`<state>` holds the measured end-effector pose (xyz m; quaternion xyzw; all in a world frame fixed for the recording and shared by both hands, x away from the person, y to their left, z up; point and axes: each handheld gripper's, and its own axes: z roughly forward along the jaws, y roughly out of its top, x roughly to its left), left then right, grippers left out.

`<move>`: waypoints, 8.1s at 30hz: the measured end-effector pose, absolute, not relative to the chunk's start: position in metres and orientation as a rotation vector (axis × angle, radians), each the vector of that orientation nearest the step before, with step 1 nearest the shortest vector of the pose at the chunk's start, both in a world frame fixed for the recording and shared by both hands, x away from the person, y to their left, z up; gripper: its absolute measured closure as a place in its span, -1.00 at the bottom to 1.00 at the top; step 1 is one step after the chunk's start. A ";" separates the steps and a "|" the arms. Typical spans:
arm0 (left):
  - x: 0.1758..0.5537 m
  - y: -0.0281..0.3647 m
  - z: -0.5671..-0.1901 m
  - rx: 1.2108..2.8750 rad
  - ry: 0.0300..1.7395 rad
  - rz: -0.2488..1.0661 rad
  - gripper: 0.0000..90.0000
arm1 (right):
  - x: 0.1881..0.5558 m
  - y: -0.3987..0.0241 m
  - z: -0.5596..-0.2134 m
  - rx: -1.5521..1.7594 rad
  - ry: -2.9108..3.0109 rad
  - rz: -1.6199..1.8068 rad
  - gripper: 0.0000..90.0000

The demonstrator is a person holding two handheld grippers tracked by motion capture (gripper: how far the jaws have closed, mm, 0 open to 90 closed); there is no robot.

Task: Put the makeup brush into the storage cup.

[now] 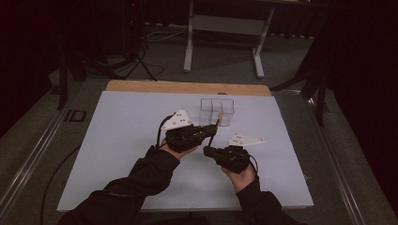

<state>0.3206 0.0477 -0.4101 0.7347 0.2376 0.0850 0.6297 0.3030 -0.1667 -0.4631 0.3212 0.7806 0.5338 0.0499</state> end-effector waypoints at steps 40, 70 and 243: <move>0.324 0.052 -0.434 1.806 0.506 0.128 0.86 | 0.305 -0.166 -0.464 0.906 2.440 1.531 0.91; 0.328 0.071 -0.440 1.834 0.535 0.207 0.87 | 0.311 -0.196 -0.417 0.913 2.319 1.697 -0.03; 0.292 0.137 -0.484 1.721 0.661 0.240 -0.96 | 0.481 -0.181 -0.419 1.019 2.133 1.361 0.87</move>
